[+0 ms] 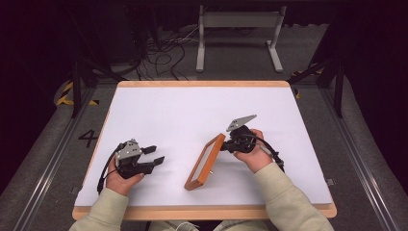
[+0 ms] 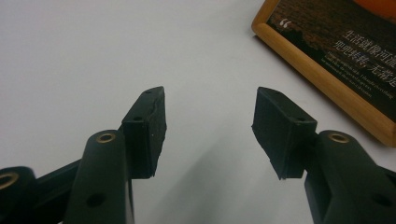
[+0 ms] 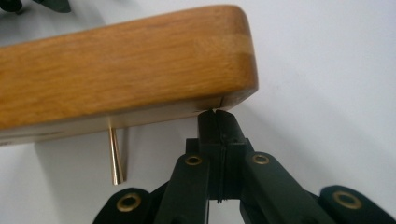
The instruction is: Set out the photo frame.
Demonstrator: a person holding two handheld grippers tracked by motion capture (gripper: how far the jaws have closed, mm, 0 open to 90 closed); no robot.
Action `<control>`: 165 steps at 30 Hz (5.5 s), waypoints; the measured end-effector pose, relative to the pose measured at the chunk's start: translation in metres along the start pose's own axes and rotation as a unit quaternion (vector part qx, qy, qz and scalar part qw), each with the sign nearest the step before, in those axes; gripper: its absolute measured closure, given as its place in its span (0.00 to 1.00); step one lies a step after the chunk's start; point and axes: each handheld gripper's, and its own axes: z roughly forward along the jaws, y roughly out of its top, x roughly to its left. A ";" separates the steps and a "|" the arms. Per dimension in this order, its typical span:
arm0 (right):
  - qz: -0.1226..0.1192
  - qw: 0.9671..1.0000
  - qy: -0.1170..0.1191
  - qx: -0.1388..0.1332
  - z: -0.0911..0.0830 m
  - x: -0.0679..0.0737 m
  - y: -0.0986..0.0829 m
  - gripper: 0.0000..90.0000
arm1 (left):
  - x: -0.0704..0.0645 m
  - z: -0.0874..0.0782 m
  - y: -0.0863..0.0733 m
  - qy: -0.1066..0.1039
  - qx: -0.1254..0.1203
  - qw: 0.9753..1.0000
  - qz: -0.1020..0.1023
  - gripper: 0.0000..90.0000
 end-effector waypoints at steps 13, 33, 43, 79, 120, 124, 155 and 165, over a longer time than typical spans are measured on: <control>0.000 1.000 0.009 0.003 0.018 0.000 0.028 1.00 | 0.000 0.000 0.000 -0.001 -0.001 1.000 0.000 0.50; -0.012 1.000 0.003 0.004 0.022 0.002 0.045 0.93 | 0.001 0.001 0.000 -0.001 0.003 1.000 -0.001 0.50; -0.001 0.999 -0.046 0.023 -0.019 0.012 0.048 0.75 | 0.001 0.002 0.000 0.001 0.005 1.000 -0.008 0.48; 0.080 0.994 -0.008 0.072 -0.004 0.064 0.065 0.30 | 0.002 0.003 0.000 0.001 0.006 1.000 -0.010 0.46; 0.157 0.977 0.007 0.141 0.016 0.065 0.066 0.71 | 0.003 0.003 -0.001 0.003 0.004 1.000 -0.007 0.46; 0.147 0.977 0.010 0.152 0.014 0.063 0.070 0.75 | 0.003 0.002 -0.001 0.003 0.003 1.000 -0.010 0.46; -0.123 0.971 0.058 0.198 -0.039 0.048 0.090 0.78 | 0.003 0.002 -0.002 0.004 0.004 1.000 -0.011 0.46; -0.189 0.954 0.108 0.207 -0.035 0.031 0.086 0.78 | 0.003 0.002 -0.002 0.004 0.005 1.000 -0.014 0.46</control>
